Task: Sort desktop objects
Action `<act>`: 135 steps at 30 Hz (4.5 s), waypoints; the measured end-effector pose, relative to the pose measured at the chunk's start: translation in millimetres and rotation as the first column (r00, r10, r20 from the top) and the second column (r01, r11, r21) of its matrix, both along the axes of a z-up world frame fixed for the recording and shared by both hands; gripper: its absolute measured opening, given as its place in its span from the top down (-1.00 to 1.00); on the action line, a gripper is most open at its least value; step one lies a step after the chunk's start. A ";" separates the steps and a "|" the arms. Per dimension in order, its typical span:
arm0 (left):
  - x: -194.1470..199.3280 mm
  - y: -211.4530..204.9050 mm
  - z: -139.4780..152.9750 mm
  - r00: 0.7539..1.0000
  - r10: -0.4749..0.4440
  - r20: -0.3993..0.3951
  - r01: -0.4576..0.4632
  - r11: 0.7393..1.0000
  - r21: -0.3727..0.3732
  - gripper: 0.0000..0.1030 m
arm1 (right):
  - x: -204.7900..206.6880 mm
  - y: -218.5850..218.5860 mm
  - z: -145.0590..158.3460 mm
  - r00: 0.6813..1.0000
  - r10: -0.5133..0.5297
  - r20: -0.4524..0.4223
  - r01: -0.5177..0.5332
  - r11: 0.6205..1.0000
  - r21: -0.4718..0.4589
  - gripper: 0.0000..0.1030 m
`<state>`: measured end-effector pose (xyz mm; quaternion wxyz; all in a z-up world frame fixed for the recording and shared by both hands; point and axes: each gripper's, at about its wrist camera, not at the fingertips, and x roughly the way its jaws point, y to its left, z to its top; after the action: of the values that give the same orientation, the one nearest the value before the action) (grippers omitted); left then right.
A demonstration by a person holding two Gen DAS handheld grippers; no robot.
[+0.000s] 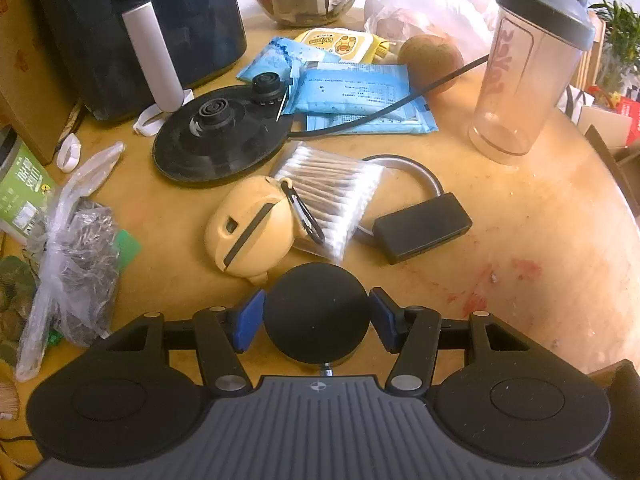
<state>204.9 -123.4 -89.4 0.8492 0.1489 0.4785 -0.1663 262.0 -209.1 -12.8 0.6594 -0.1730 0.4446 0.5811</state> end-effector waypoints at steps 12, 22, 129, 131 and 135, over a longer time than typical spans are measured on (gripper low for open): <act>2.2 3.2 -0.2 0.999 0.030 -0.015 -0.030 0.999 -0.034 -0.08 | -2.6 0.8 -2.0 0.999 0.028 0.021 -0.028 1.000 -0.003 0.32; -4.6 3.8 18.7 0.999 0.042 0.018 -0.040 0.996 -0.079 -0.08 | -3.2 -1.5 -9.0 0.994 0.009 0.108 -0.004 0.999 -0.044 -1.00; -195.8 40.5 95.6 0.994 0.103 -0.048 -0.111 0.969 -0.223 -0.08 | -60.5 6.0 28.5 0.952 0.304 -0.036 -0.295 0.943 0.154 0.21; -198.8 38.4 89.3 0.993 0.095 -0.067 -0.108 0.969 -0.224 -0.08 | -64.5 5.2 29.5 0.949 0.315 -0.034 -0.306 0.939 0.156 0.21; -202.3 35.6 75.7 0.991 0.085 -0.101 -0.105 0.971 -0.215 -0.08 | -68.8 3.5 29.1 0.944 0.327 -0.039 -0.317 0.935 0.156 0.21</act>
<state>2.6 -87.7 -13.7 0.8447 0.0233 0.5021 -0.1839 193.1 -205.6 16.3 0.5516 -0.1754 0.3871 0.7177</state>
